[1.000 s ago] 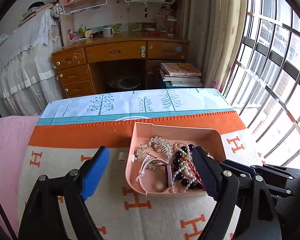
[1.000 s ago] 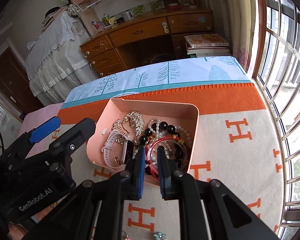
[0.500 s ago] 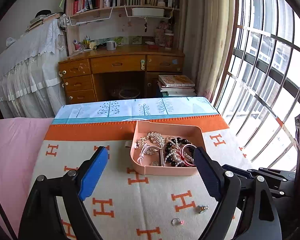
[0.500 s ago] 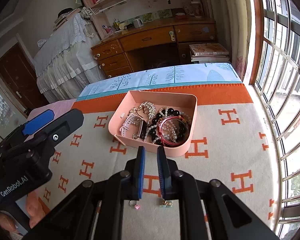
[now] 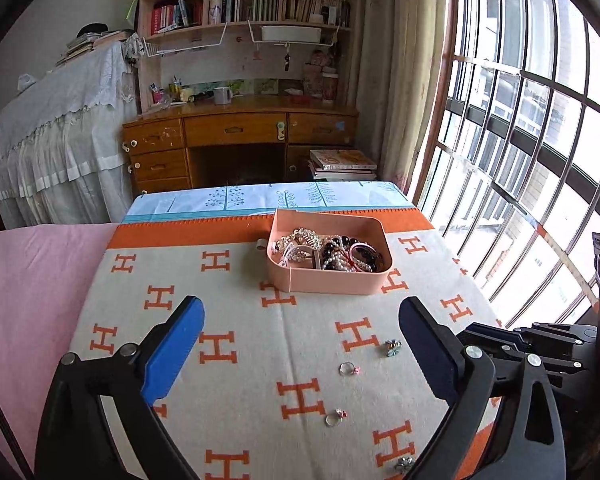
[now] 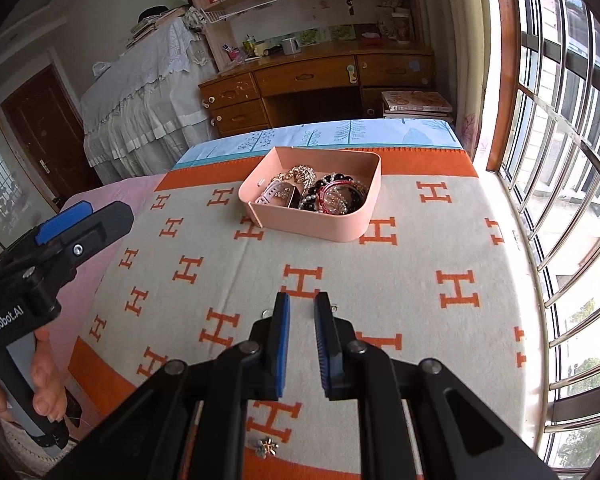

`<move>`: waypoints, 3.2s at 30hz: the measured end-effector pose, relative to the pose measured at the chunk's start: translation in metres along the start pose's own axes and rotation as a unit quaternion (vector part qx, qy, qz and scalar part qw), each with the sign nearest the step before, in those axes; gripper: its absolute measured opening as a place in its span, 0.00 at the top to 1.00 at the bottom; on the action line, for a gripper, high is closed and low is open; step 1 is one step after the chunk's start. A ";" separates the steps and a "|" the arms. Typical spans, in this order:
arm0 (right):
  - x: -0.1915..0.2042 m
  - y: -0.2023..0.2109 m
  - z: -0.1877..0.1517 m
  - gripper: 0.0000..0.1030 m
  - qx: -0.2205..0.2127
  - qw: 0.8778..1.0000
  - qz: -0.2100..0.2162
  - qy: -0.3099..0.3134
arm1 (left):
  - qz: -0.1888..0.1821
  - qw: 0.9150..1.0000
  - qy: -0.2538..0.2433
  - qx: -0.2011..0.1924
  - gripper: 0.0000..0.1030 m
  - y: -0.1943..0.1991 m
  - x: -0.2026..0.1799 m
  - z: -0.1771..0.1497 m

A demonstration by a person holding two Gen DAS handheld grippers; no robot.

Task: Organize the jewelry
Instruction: 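Withdraw both open tools from the box toward the flower brooches, then grasp the blue flower brooch with the right tool, then grasp the teal flower brooch with the left tool while the right tool holds the blue brooch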

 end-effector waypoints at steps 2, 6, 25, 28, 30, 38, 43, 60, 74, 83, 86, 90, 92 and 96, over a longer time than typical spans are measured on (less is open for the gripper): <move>0.000 0.003 -0.013 0.88 -0.001 1.000 0.000 0.007 | -0.003 1.000 0.003 0.010 0.03 0.002 0.002 -0.013; -0.002 0.000 -0.041 0.88 0.024 1.000 0.012 0.015 | -0.009 0.999 0.009 0.036 0.03 -0.001 0.004 -0.040; 0.028 -0.019 -0.131 0.65 0.067 0.983 0.048 0.163 | -0.035 0.991 0.004 0.132 0.03 -0.031 -0.011 -0.132; 0.030 -0.026 -0.138 0.65 0.065 0.980 0.028 0.187 | -0.040 0.990 0.003 0.137 0.03 -0.034 -0.013 -0.133; 0.031 -0.033 -0.143 0.66 0.064 0.977 0.017 0.201 | -0.042 0.989 0.003 0.139 0.03 -0.035 -0.015 -0.134; 0.033 -0.036 -0.152 0.82 0.044 0.973 0.022 0.223 | -0.045 0.989 -0.002 0.139 0.03 -0.040 -0.020 -0.136; 0.013 -0.039 -0.135 0.86 0.043 0.986 0.024 0.161 | -0.047 0.989 -0.011 0.137 0.03 -0.043 -0.027 -0.135; -0.053 -0.039 -0.099 0.86 -0.004 0.999 0.024 -0.025 | -0.041 0.993 -0.062 0.091 0.03 -0.059 -0.064 -0.105; -0.081 -0.033 -0.087 0.86 -0.031 0.997 0.012 -0.074 | -0.036 0.996 -0.048 0.061 0.03 -0.113 -0.073 -0.074; -0.089 -0.037 -0.086 0.86 -0.028 0.996 0.016 -0.083 | -0.037 0.995 -0.055 0.076 0.13 -0.140 -0.090 -0.064; -0.094 -0.036 -0.085 0.86 -0.029 0.996 0.017 -0.089 | -0.044 0.993 -0.071 0.084 0.29 -0.146 -0.102 -0.062; -0.097 -0.036 -0.085 0.86 -0.029 0.995 0.018 -0.095 | -0.043 0.991 -0.078 0.101 0.39 -0.156 -0.111 -0.064; -0.098 -0.035 -0.084 0.86 -0.029 0.995 0.019 -0.097 | -0.043 0.990 -0.075 0.115 0.54 -0.162 -0.112 -0.064; -0.100 -0.037 -0.084 0.86 -0.027 0.994 0.019 -0.102 | -0.043 0.990 -0.066 0.120 0.65 -0.166 -0.112 -0.064</move>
Point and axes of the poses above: each gripper's, at about its wrist camera, not at the fingertips, and y roughly against the way its jaws point, x to its left, z to its top, the point moved 2 cm from there along -y, roughly the way its jaws point, and after that the axes turned 7 degrees about -y, right-handed, at the moved point
